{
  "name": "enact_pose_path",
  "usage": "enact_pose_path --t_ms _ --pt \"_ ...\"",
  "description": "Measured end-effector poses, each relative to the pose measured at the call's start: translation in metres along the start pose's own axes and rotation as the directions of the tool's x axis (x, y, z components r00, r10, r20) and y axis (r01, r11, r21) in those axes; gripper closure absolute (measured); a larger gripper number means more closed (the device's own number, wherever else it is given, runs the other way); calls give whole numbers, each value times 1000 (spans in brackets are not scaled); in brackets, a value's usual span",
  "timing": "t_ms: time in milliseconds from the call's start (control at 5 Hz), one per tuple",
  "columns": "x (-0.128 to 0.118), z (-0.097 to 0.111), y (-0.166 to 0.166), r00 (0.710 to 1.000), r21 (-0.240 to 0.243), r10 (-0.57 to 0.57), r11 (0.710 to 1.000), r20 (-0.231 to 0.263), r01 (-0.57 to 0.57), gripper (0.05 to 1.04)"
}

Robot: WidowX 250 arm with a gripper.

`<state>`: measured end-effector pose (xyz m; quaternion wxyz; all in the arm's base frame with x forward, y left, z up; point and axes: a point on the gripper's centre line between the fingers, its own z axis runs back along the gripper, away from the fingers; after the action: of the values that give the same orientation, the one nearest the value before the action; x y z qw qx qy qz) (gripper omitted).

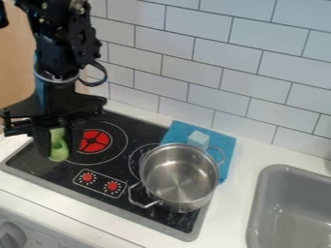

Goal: Move the spatula to the bottom side of the burner

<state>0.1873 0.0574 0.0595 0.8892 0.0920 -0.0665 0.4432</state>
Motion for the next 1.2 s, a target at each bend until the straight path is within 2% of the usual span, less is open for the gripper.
enact_pose_path --t_ms 400,1000,1200 --pt "20 -25 -2 992 2 122 992 -24 -122 722" --pt "38 -58 -21 990 30 113 993 -79 -111 722" --pt "42 -59 -28 991 16 104 995 -88 -102 651"
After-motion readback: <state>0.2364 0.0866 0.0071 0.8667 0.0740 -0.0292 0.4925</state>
